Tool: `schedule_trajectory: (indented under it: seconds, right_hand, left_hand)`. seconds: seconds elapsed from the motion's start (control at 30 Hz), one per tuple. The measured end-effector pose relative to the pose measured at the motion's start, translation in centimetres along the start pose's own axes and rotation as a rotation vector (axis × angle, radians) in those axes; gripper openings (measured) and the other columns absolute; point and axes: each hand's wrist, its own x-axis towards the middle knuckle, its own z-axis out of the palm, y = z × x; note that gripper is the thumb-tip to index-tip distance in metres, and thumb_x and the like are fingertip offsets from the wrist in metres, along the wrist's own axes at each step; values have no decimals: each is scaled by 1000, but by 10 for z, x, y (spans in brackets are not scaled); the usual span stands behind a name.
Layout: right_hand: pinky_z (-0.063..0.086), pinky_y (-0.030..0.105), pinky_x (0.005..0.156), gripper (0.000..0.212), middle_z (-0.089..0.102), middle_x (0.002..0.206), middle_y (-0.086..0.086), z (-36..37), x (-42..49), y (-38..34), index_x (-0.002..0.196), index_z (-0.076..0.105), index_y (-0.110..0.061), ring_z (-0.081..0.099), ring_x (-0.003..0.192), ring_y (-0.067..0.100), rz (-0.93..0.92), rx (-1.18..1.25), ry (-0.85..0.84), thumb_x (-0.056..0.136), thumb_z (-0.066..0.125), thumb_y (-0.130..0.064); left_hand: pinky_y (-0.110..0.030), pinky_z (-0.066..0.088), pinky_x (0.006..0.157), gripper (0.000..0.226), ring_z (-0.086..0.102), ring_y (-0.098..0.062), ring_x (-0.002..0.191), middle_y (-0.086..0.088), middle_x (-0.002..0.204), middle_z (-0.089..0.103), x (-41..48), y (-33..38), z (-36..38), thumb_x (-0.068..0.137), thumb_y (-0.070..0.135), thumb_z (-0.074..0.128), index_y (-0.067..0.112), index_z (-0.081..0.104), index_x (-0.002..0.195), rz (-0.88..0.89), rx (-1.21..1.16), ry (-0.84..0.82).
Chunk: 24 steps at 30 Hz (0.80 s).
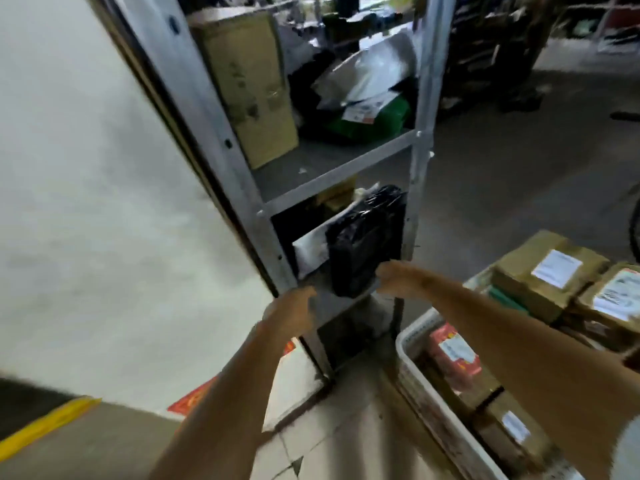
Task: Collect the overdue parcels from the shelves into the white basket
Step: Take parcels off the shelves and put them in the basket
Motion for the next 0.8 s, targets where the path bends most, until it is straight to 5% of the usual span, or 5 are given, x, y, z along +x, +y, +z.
schedule_trajectory:
  seconds: [0.17,0.4,0.63,0.8]
  right_hand:
    - [45,38,100,48,53,137,12,55,-17,-108,137,50,-10,54,121,31,-179,-143,-45,95,60,-31]
    - [41,26,98,53,48,144,4,142,-75,-248,140,47,-18,51,125,23,-352,-243,-123,93,62,-34]
    - [42,29,94,49,57,136,6,219,-138,-390,138,49,-19,54,123,27,-641,-417,-162,94,61,-33]
    - [40,29,99,52,53,140,7,282,-180,-489,140,49,-18,49,129,26,-855,-451,-243,92,63,-33]
  left_hand:
    - [-36,49,100,45,60,-20,117,1,130,61,-92,-118,-8,91,39,59,36,50,136,-216,-9,82]
    - [-35,51,95,47,62,-23,112,-5,126,64,-244,-246,2,94,37,62,27,50,138,-411,-84,176]
    - [-35,46,100,52,56,-29,123,-10,135,60,-396,-342,22,91,32,64,24,51,140,-658,-222,285]
    - [-34,46,101,60,56,-27,125,-5,140,57,-505,-384,41,85,48,58,27,51,141,-881,-342,354]
